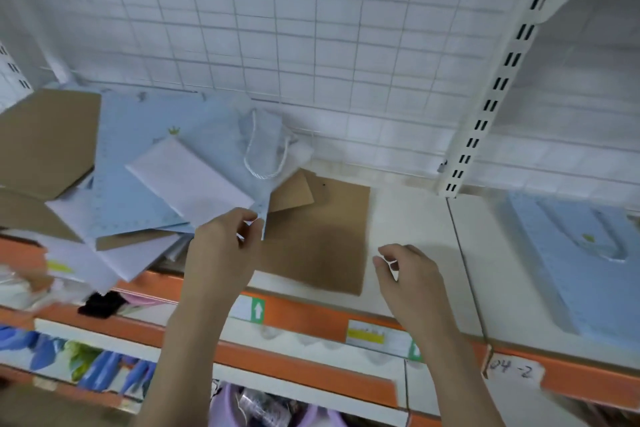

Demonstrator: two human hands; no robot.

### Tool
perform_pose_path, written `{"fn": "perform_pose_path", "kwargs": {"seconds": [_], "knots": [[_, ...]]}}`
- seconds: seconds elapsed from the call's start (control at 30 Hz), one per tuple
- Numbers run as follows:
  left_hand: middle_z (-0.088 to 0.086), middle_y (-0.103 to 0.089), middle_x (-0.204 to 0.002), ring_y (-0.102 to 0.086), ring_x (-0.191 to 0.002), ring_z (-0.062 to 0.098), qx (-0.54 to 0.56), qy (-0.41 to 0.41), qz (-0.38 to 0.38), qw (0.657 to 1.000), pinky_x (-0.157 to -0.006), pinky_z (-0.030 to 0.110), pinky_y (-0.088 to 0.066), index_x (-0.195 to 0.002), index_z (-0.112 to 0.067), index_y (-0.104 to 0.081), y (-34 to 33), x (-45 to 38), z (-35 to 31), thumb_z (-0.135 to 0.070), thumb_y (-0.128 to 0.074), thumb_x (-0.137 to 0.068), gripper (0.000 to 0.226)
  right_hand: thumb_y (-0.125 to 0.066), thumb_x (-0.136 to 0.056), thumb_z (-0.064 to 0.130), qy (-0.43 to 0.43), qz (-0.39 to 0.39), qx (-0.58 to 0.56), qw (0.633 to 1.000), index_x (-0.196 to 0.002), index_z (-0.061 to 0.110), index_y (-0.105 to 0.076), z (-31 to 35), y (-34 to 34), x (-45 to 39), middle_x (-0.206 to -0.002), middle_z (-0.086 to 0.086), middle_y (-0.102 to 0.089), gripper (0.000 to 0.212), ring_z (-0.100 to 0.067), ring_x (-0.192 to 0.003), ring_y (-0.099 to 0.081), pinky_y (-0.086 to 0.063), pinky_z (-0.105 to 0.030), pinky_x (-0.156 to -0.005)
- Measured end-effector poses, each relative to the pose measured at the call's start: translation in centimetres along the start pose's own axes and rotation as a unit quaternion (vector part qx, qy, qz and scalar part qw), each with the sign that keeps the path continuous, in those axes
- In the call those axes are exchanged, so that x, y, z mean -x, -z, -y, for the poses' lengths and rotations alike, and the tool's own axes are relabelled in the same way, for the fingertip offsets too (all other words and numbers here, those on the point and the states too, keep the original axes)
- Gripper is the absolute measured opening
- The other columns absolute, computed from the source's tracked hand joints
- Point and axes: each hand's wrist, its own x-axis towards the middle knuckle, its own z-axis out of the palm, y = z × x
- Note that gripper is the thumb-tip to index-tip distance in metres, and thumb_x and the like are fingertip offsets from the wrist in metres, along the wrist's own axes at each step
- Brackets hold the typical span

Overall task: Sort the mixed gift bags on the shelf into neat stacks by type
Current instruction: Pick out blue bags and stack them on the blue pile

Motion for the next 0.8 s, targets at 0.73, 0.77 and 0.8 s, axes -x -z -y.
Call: {"fn": "perform_pose_path", "kwargs": {"seconds": [0.73,0.77,0.8], "knots": [[0.008,-0.066,-0.075,-0.049,-0.06,0.018,-0.038,0.0,-0.091,0.995,-0.055,0.022,-0.032,-0.093,-0.005,-0.069,8.0,-8.5,10.9,-0.017,-0.058,-0.088,0.016,-0.033,-0.073,0.08,-0.048,0.103,-0.031,0.993,-0.066,0.014,-0.049,14.2,-8.9,-7.7,-0.067,-0.002,-0.054,0.069,-0.015,-0.059,-0.054,-0.033,-0.024,-0.048],[0.008,-0.065,-0.072,-0.047,-0.058,0.017,-0.04,-0.007,-0.09,0.995,-0.052,0.019,-0.03,-0.092,-0.004,-0.069,8.4,-9.1,11.7,-0.016,-0.059,-0.088,0.016,-0.034,-0.068,0.085,-0.061,0.094,-0.034,0.993,-0.076,0.012,-0.055,14.4,-9.6,-8.0,-0.078,-0.005,-0.058,0.076,-0.019,-0.068,-0.058,-0.039,-0.027,-0.052],[0.006,-0.062,-0.068,-0.046,-0.057,0.017,-0.043,-0.012,-0.091,0.995,-0.051,0.016,-0.029,-0.091,-0.003,-0.069,8.8,-9.6,12.4,-0.015,-0.059,-0.088,0.015,-0.038,-0.064,0.087,-0.07,0.084,-0.038,0.993,-0.09,0.01,-0.058,14.7,-10.2,-8.2,-0.092,-0.008,-0.059,0.083,-0.023,-0.079,-0.061,-0.045,-0.03,-0.059]]}}
